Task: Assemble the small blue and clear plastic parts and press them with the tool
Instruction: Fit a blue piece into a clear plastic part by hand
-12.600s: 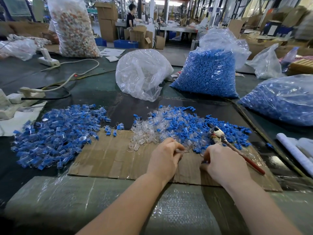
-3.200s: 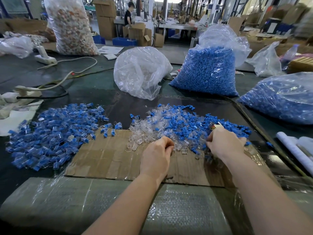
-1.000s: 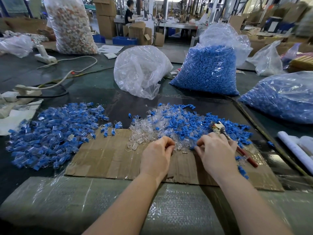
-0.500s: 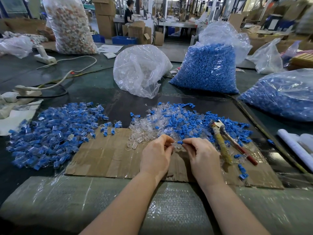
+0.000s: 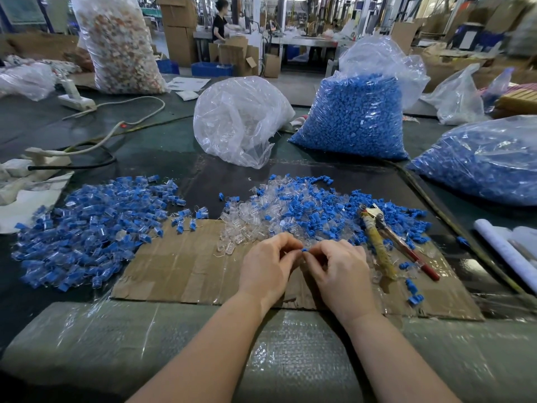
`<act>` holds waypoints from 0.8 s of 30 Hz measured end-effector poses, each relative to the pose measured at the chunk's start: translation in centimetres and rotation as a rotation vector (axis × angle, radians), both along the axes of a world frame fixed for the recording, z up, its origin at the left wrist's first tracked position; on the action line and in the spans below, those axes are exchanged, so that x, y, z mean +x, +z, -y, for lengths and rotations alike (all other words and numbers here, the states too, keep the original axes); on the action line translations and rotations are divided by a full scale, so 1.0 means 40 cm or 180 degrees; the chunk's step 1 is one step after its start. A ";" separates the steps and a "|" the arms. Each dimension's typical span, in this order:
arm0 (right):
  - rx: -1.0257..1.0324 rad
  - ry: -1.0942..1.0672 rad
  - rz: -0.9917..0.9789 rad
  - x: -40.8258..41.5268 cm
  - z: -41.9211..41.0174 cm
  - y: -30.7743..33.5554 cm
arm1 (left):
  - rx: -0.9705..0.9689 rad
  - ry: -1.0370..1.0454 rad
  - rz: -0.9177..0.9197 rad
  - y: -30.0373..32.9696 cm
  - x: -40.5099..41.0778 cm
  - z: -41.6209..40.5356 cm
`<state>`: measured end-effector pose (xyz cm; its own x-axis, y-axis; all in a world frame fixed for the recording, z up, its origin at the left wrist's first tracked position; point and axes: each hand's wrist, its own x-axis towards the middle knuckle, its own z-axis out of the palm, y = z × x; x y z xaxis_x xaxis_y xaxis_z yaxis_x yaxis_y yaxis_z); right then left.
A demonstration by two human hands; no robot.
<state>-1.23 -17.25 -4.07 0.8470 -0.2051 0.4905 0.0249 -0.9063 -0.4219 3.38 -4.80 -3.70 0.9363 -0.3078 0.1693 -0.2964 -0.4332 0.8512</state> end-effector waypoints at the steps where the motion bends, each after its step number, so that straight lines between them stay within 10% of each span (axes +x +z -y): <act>1: 0.0021 0.0014 0.0025 0.000 0.001 0.000 | -0.0028 -0.0005 -0.0030 0.000 0.001 0.000; 24: 0.0311 0.0577 0.0276 -0.013 -0.002 0.021 | -0.0126 0.0051 -0.0031 0.000 0.005 -0.001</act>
<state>-1.74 -17.18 -3.24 0.8299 -0.1034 0.5483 0.2237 -0.8386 -0.4968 3.57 -4.74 -3.69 0.9427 -0.2859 0.1720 -0.2813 -0.4037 0.8705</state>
